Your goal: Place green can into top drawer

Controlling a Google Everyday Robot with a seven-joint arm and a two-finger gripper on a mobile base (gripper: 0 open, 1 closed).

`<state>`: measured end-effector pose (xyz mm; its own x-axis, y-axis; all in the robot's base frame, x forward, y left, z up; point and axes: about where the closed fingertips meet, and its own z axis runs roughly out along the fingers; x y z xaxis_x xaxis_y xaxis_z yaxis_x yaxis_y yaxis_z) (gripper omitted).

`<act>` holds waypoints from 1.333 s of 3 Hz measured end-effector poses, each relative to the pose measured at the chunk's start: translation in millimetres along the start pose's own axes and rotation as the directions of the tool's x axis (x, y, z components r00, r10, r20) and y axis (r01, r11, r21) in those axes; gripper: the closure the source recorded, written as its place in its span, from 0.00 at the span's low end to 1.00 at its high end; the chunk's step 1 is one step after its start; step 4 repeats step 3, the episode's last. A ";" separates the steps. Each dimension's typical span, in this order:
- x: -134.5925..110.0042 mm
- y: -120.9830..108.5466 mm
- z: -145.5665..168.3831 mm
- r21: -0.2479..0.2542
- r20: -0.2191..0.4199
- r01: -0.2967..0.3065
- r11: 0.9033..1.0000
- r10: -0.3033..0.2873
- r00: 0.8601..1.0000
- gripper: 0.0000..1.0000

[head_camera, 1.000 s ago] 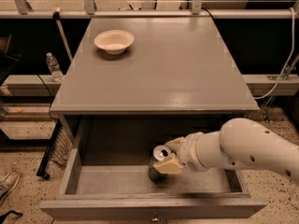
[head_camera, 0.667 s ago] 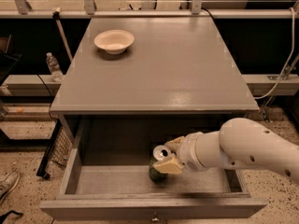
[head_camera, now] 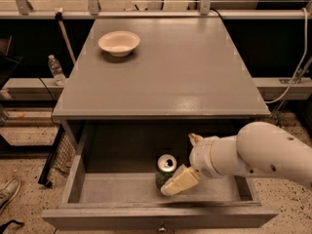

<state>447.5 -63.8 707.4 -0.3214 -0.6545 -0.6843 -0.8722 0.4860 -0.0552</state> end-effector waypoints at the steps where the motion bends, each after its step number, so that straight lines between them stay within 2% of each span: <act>1: 6.9 -10.7 -36.9 0.061 -0.007 0.005 0.998 -0.004 1.000 0.00; 2: 31.8 -28.4 -78.4 0.121 -0.013 -0.038 0.992 0.039 0.999 0.00; 4: 31.8 -28.4 -78.4 0.121 -0.013 -0.038 0.992 0.039 0.999 0.00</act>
Offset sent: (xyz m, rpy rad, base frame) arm -0.0220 -0.1428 0.0486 -0.0394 -0.0497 -0.2069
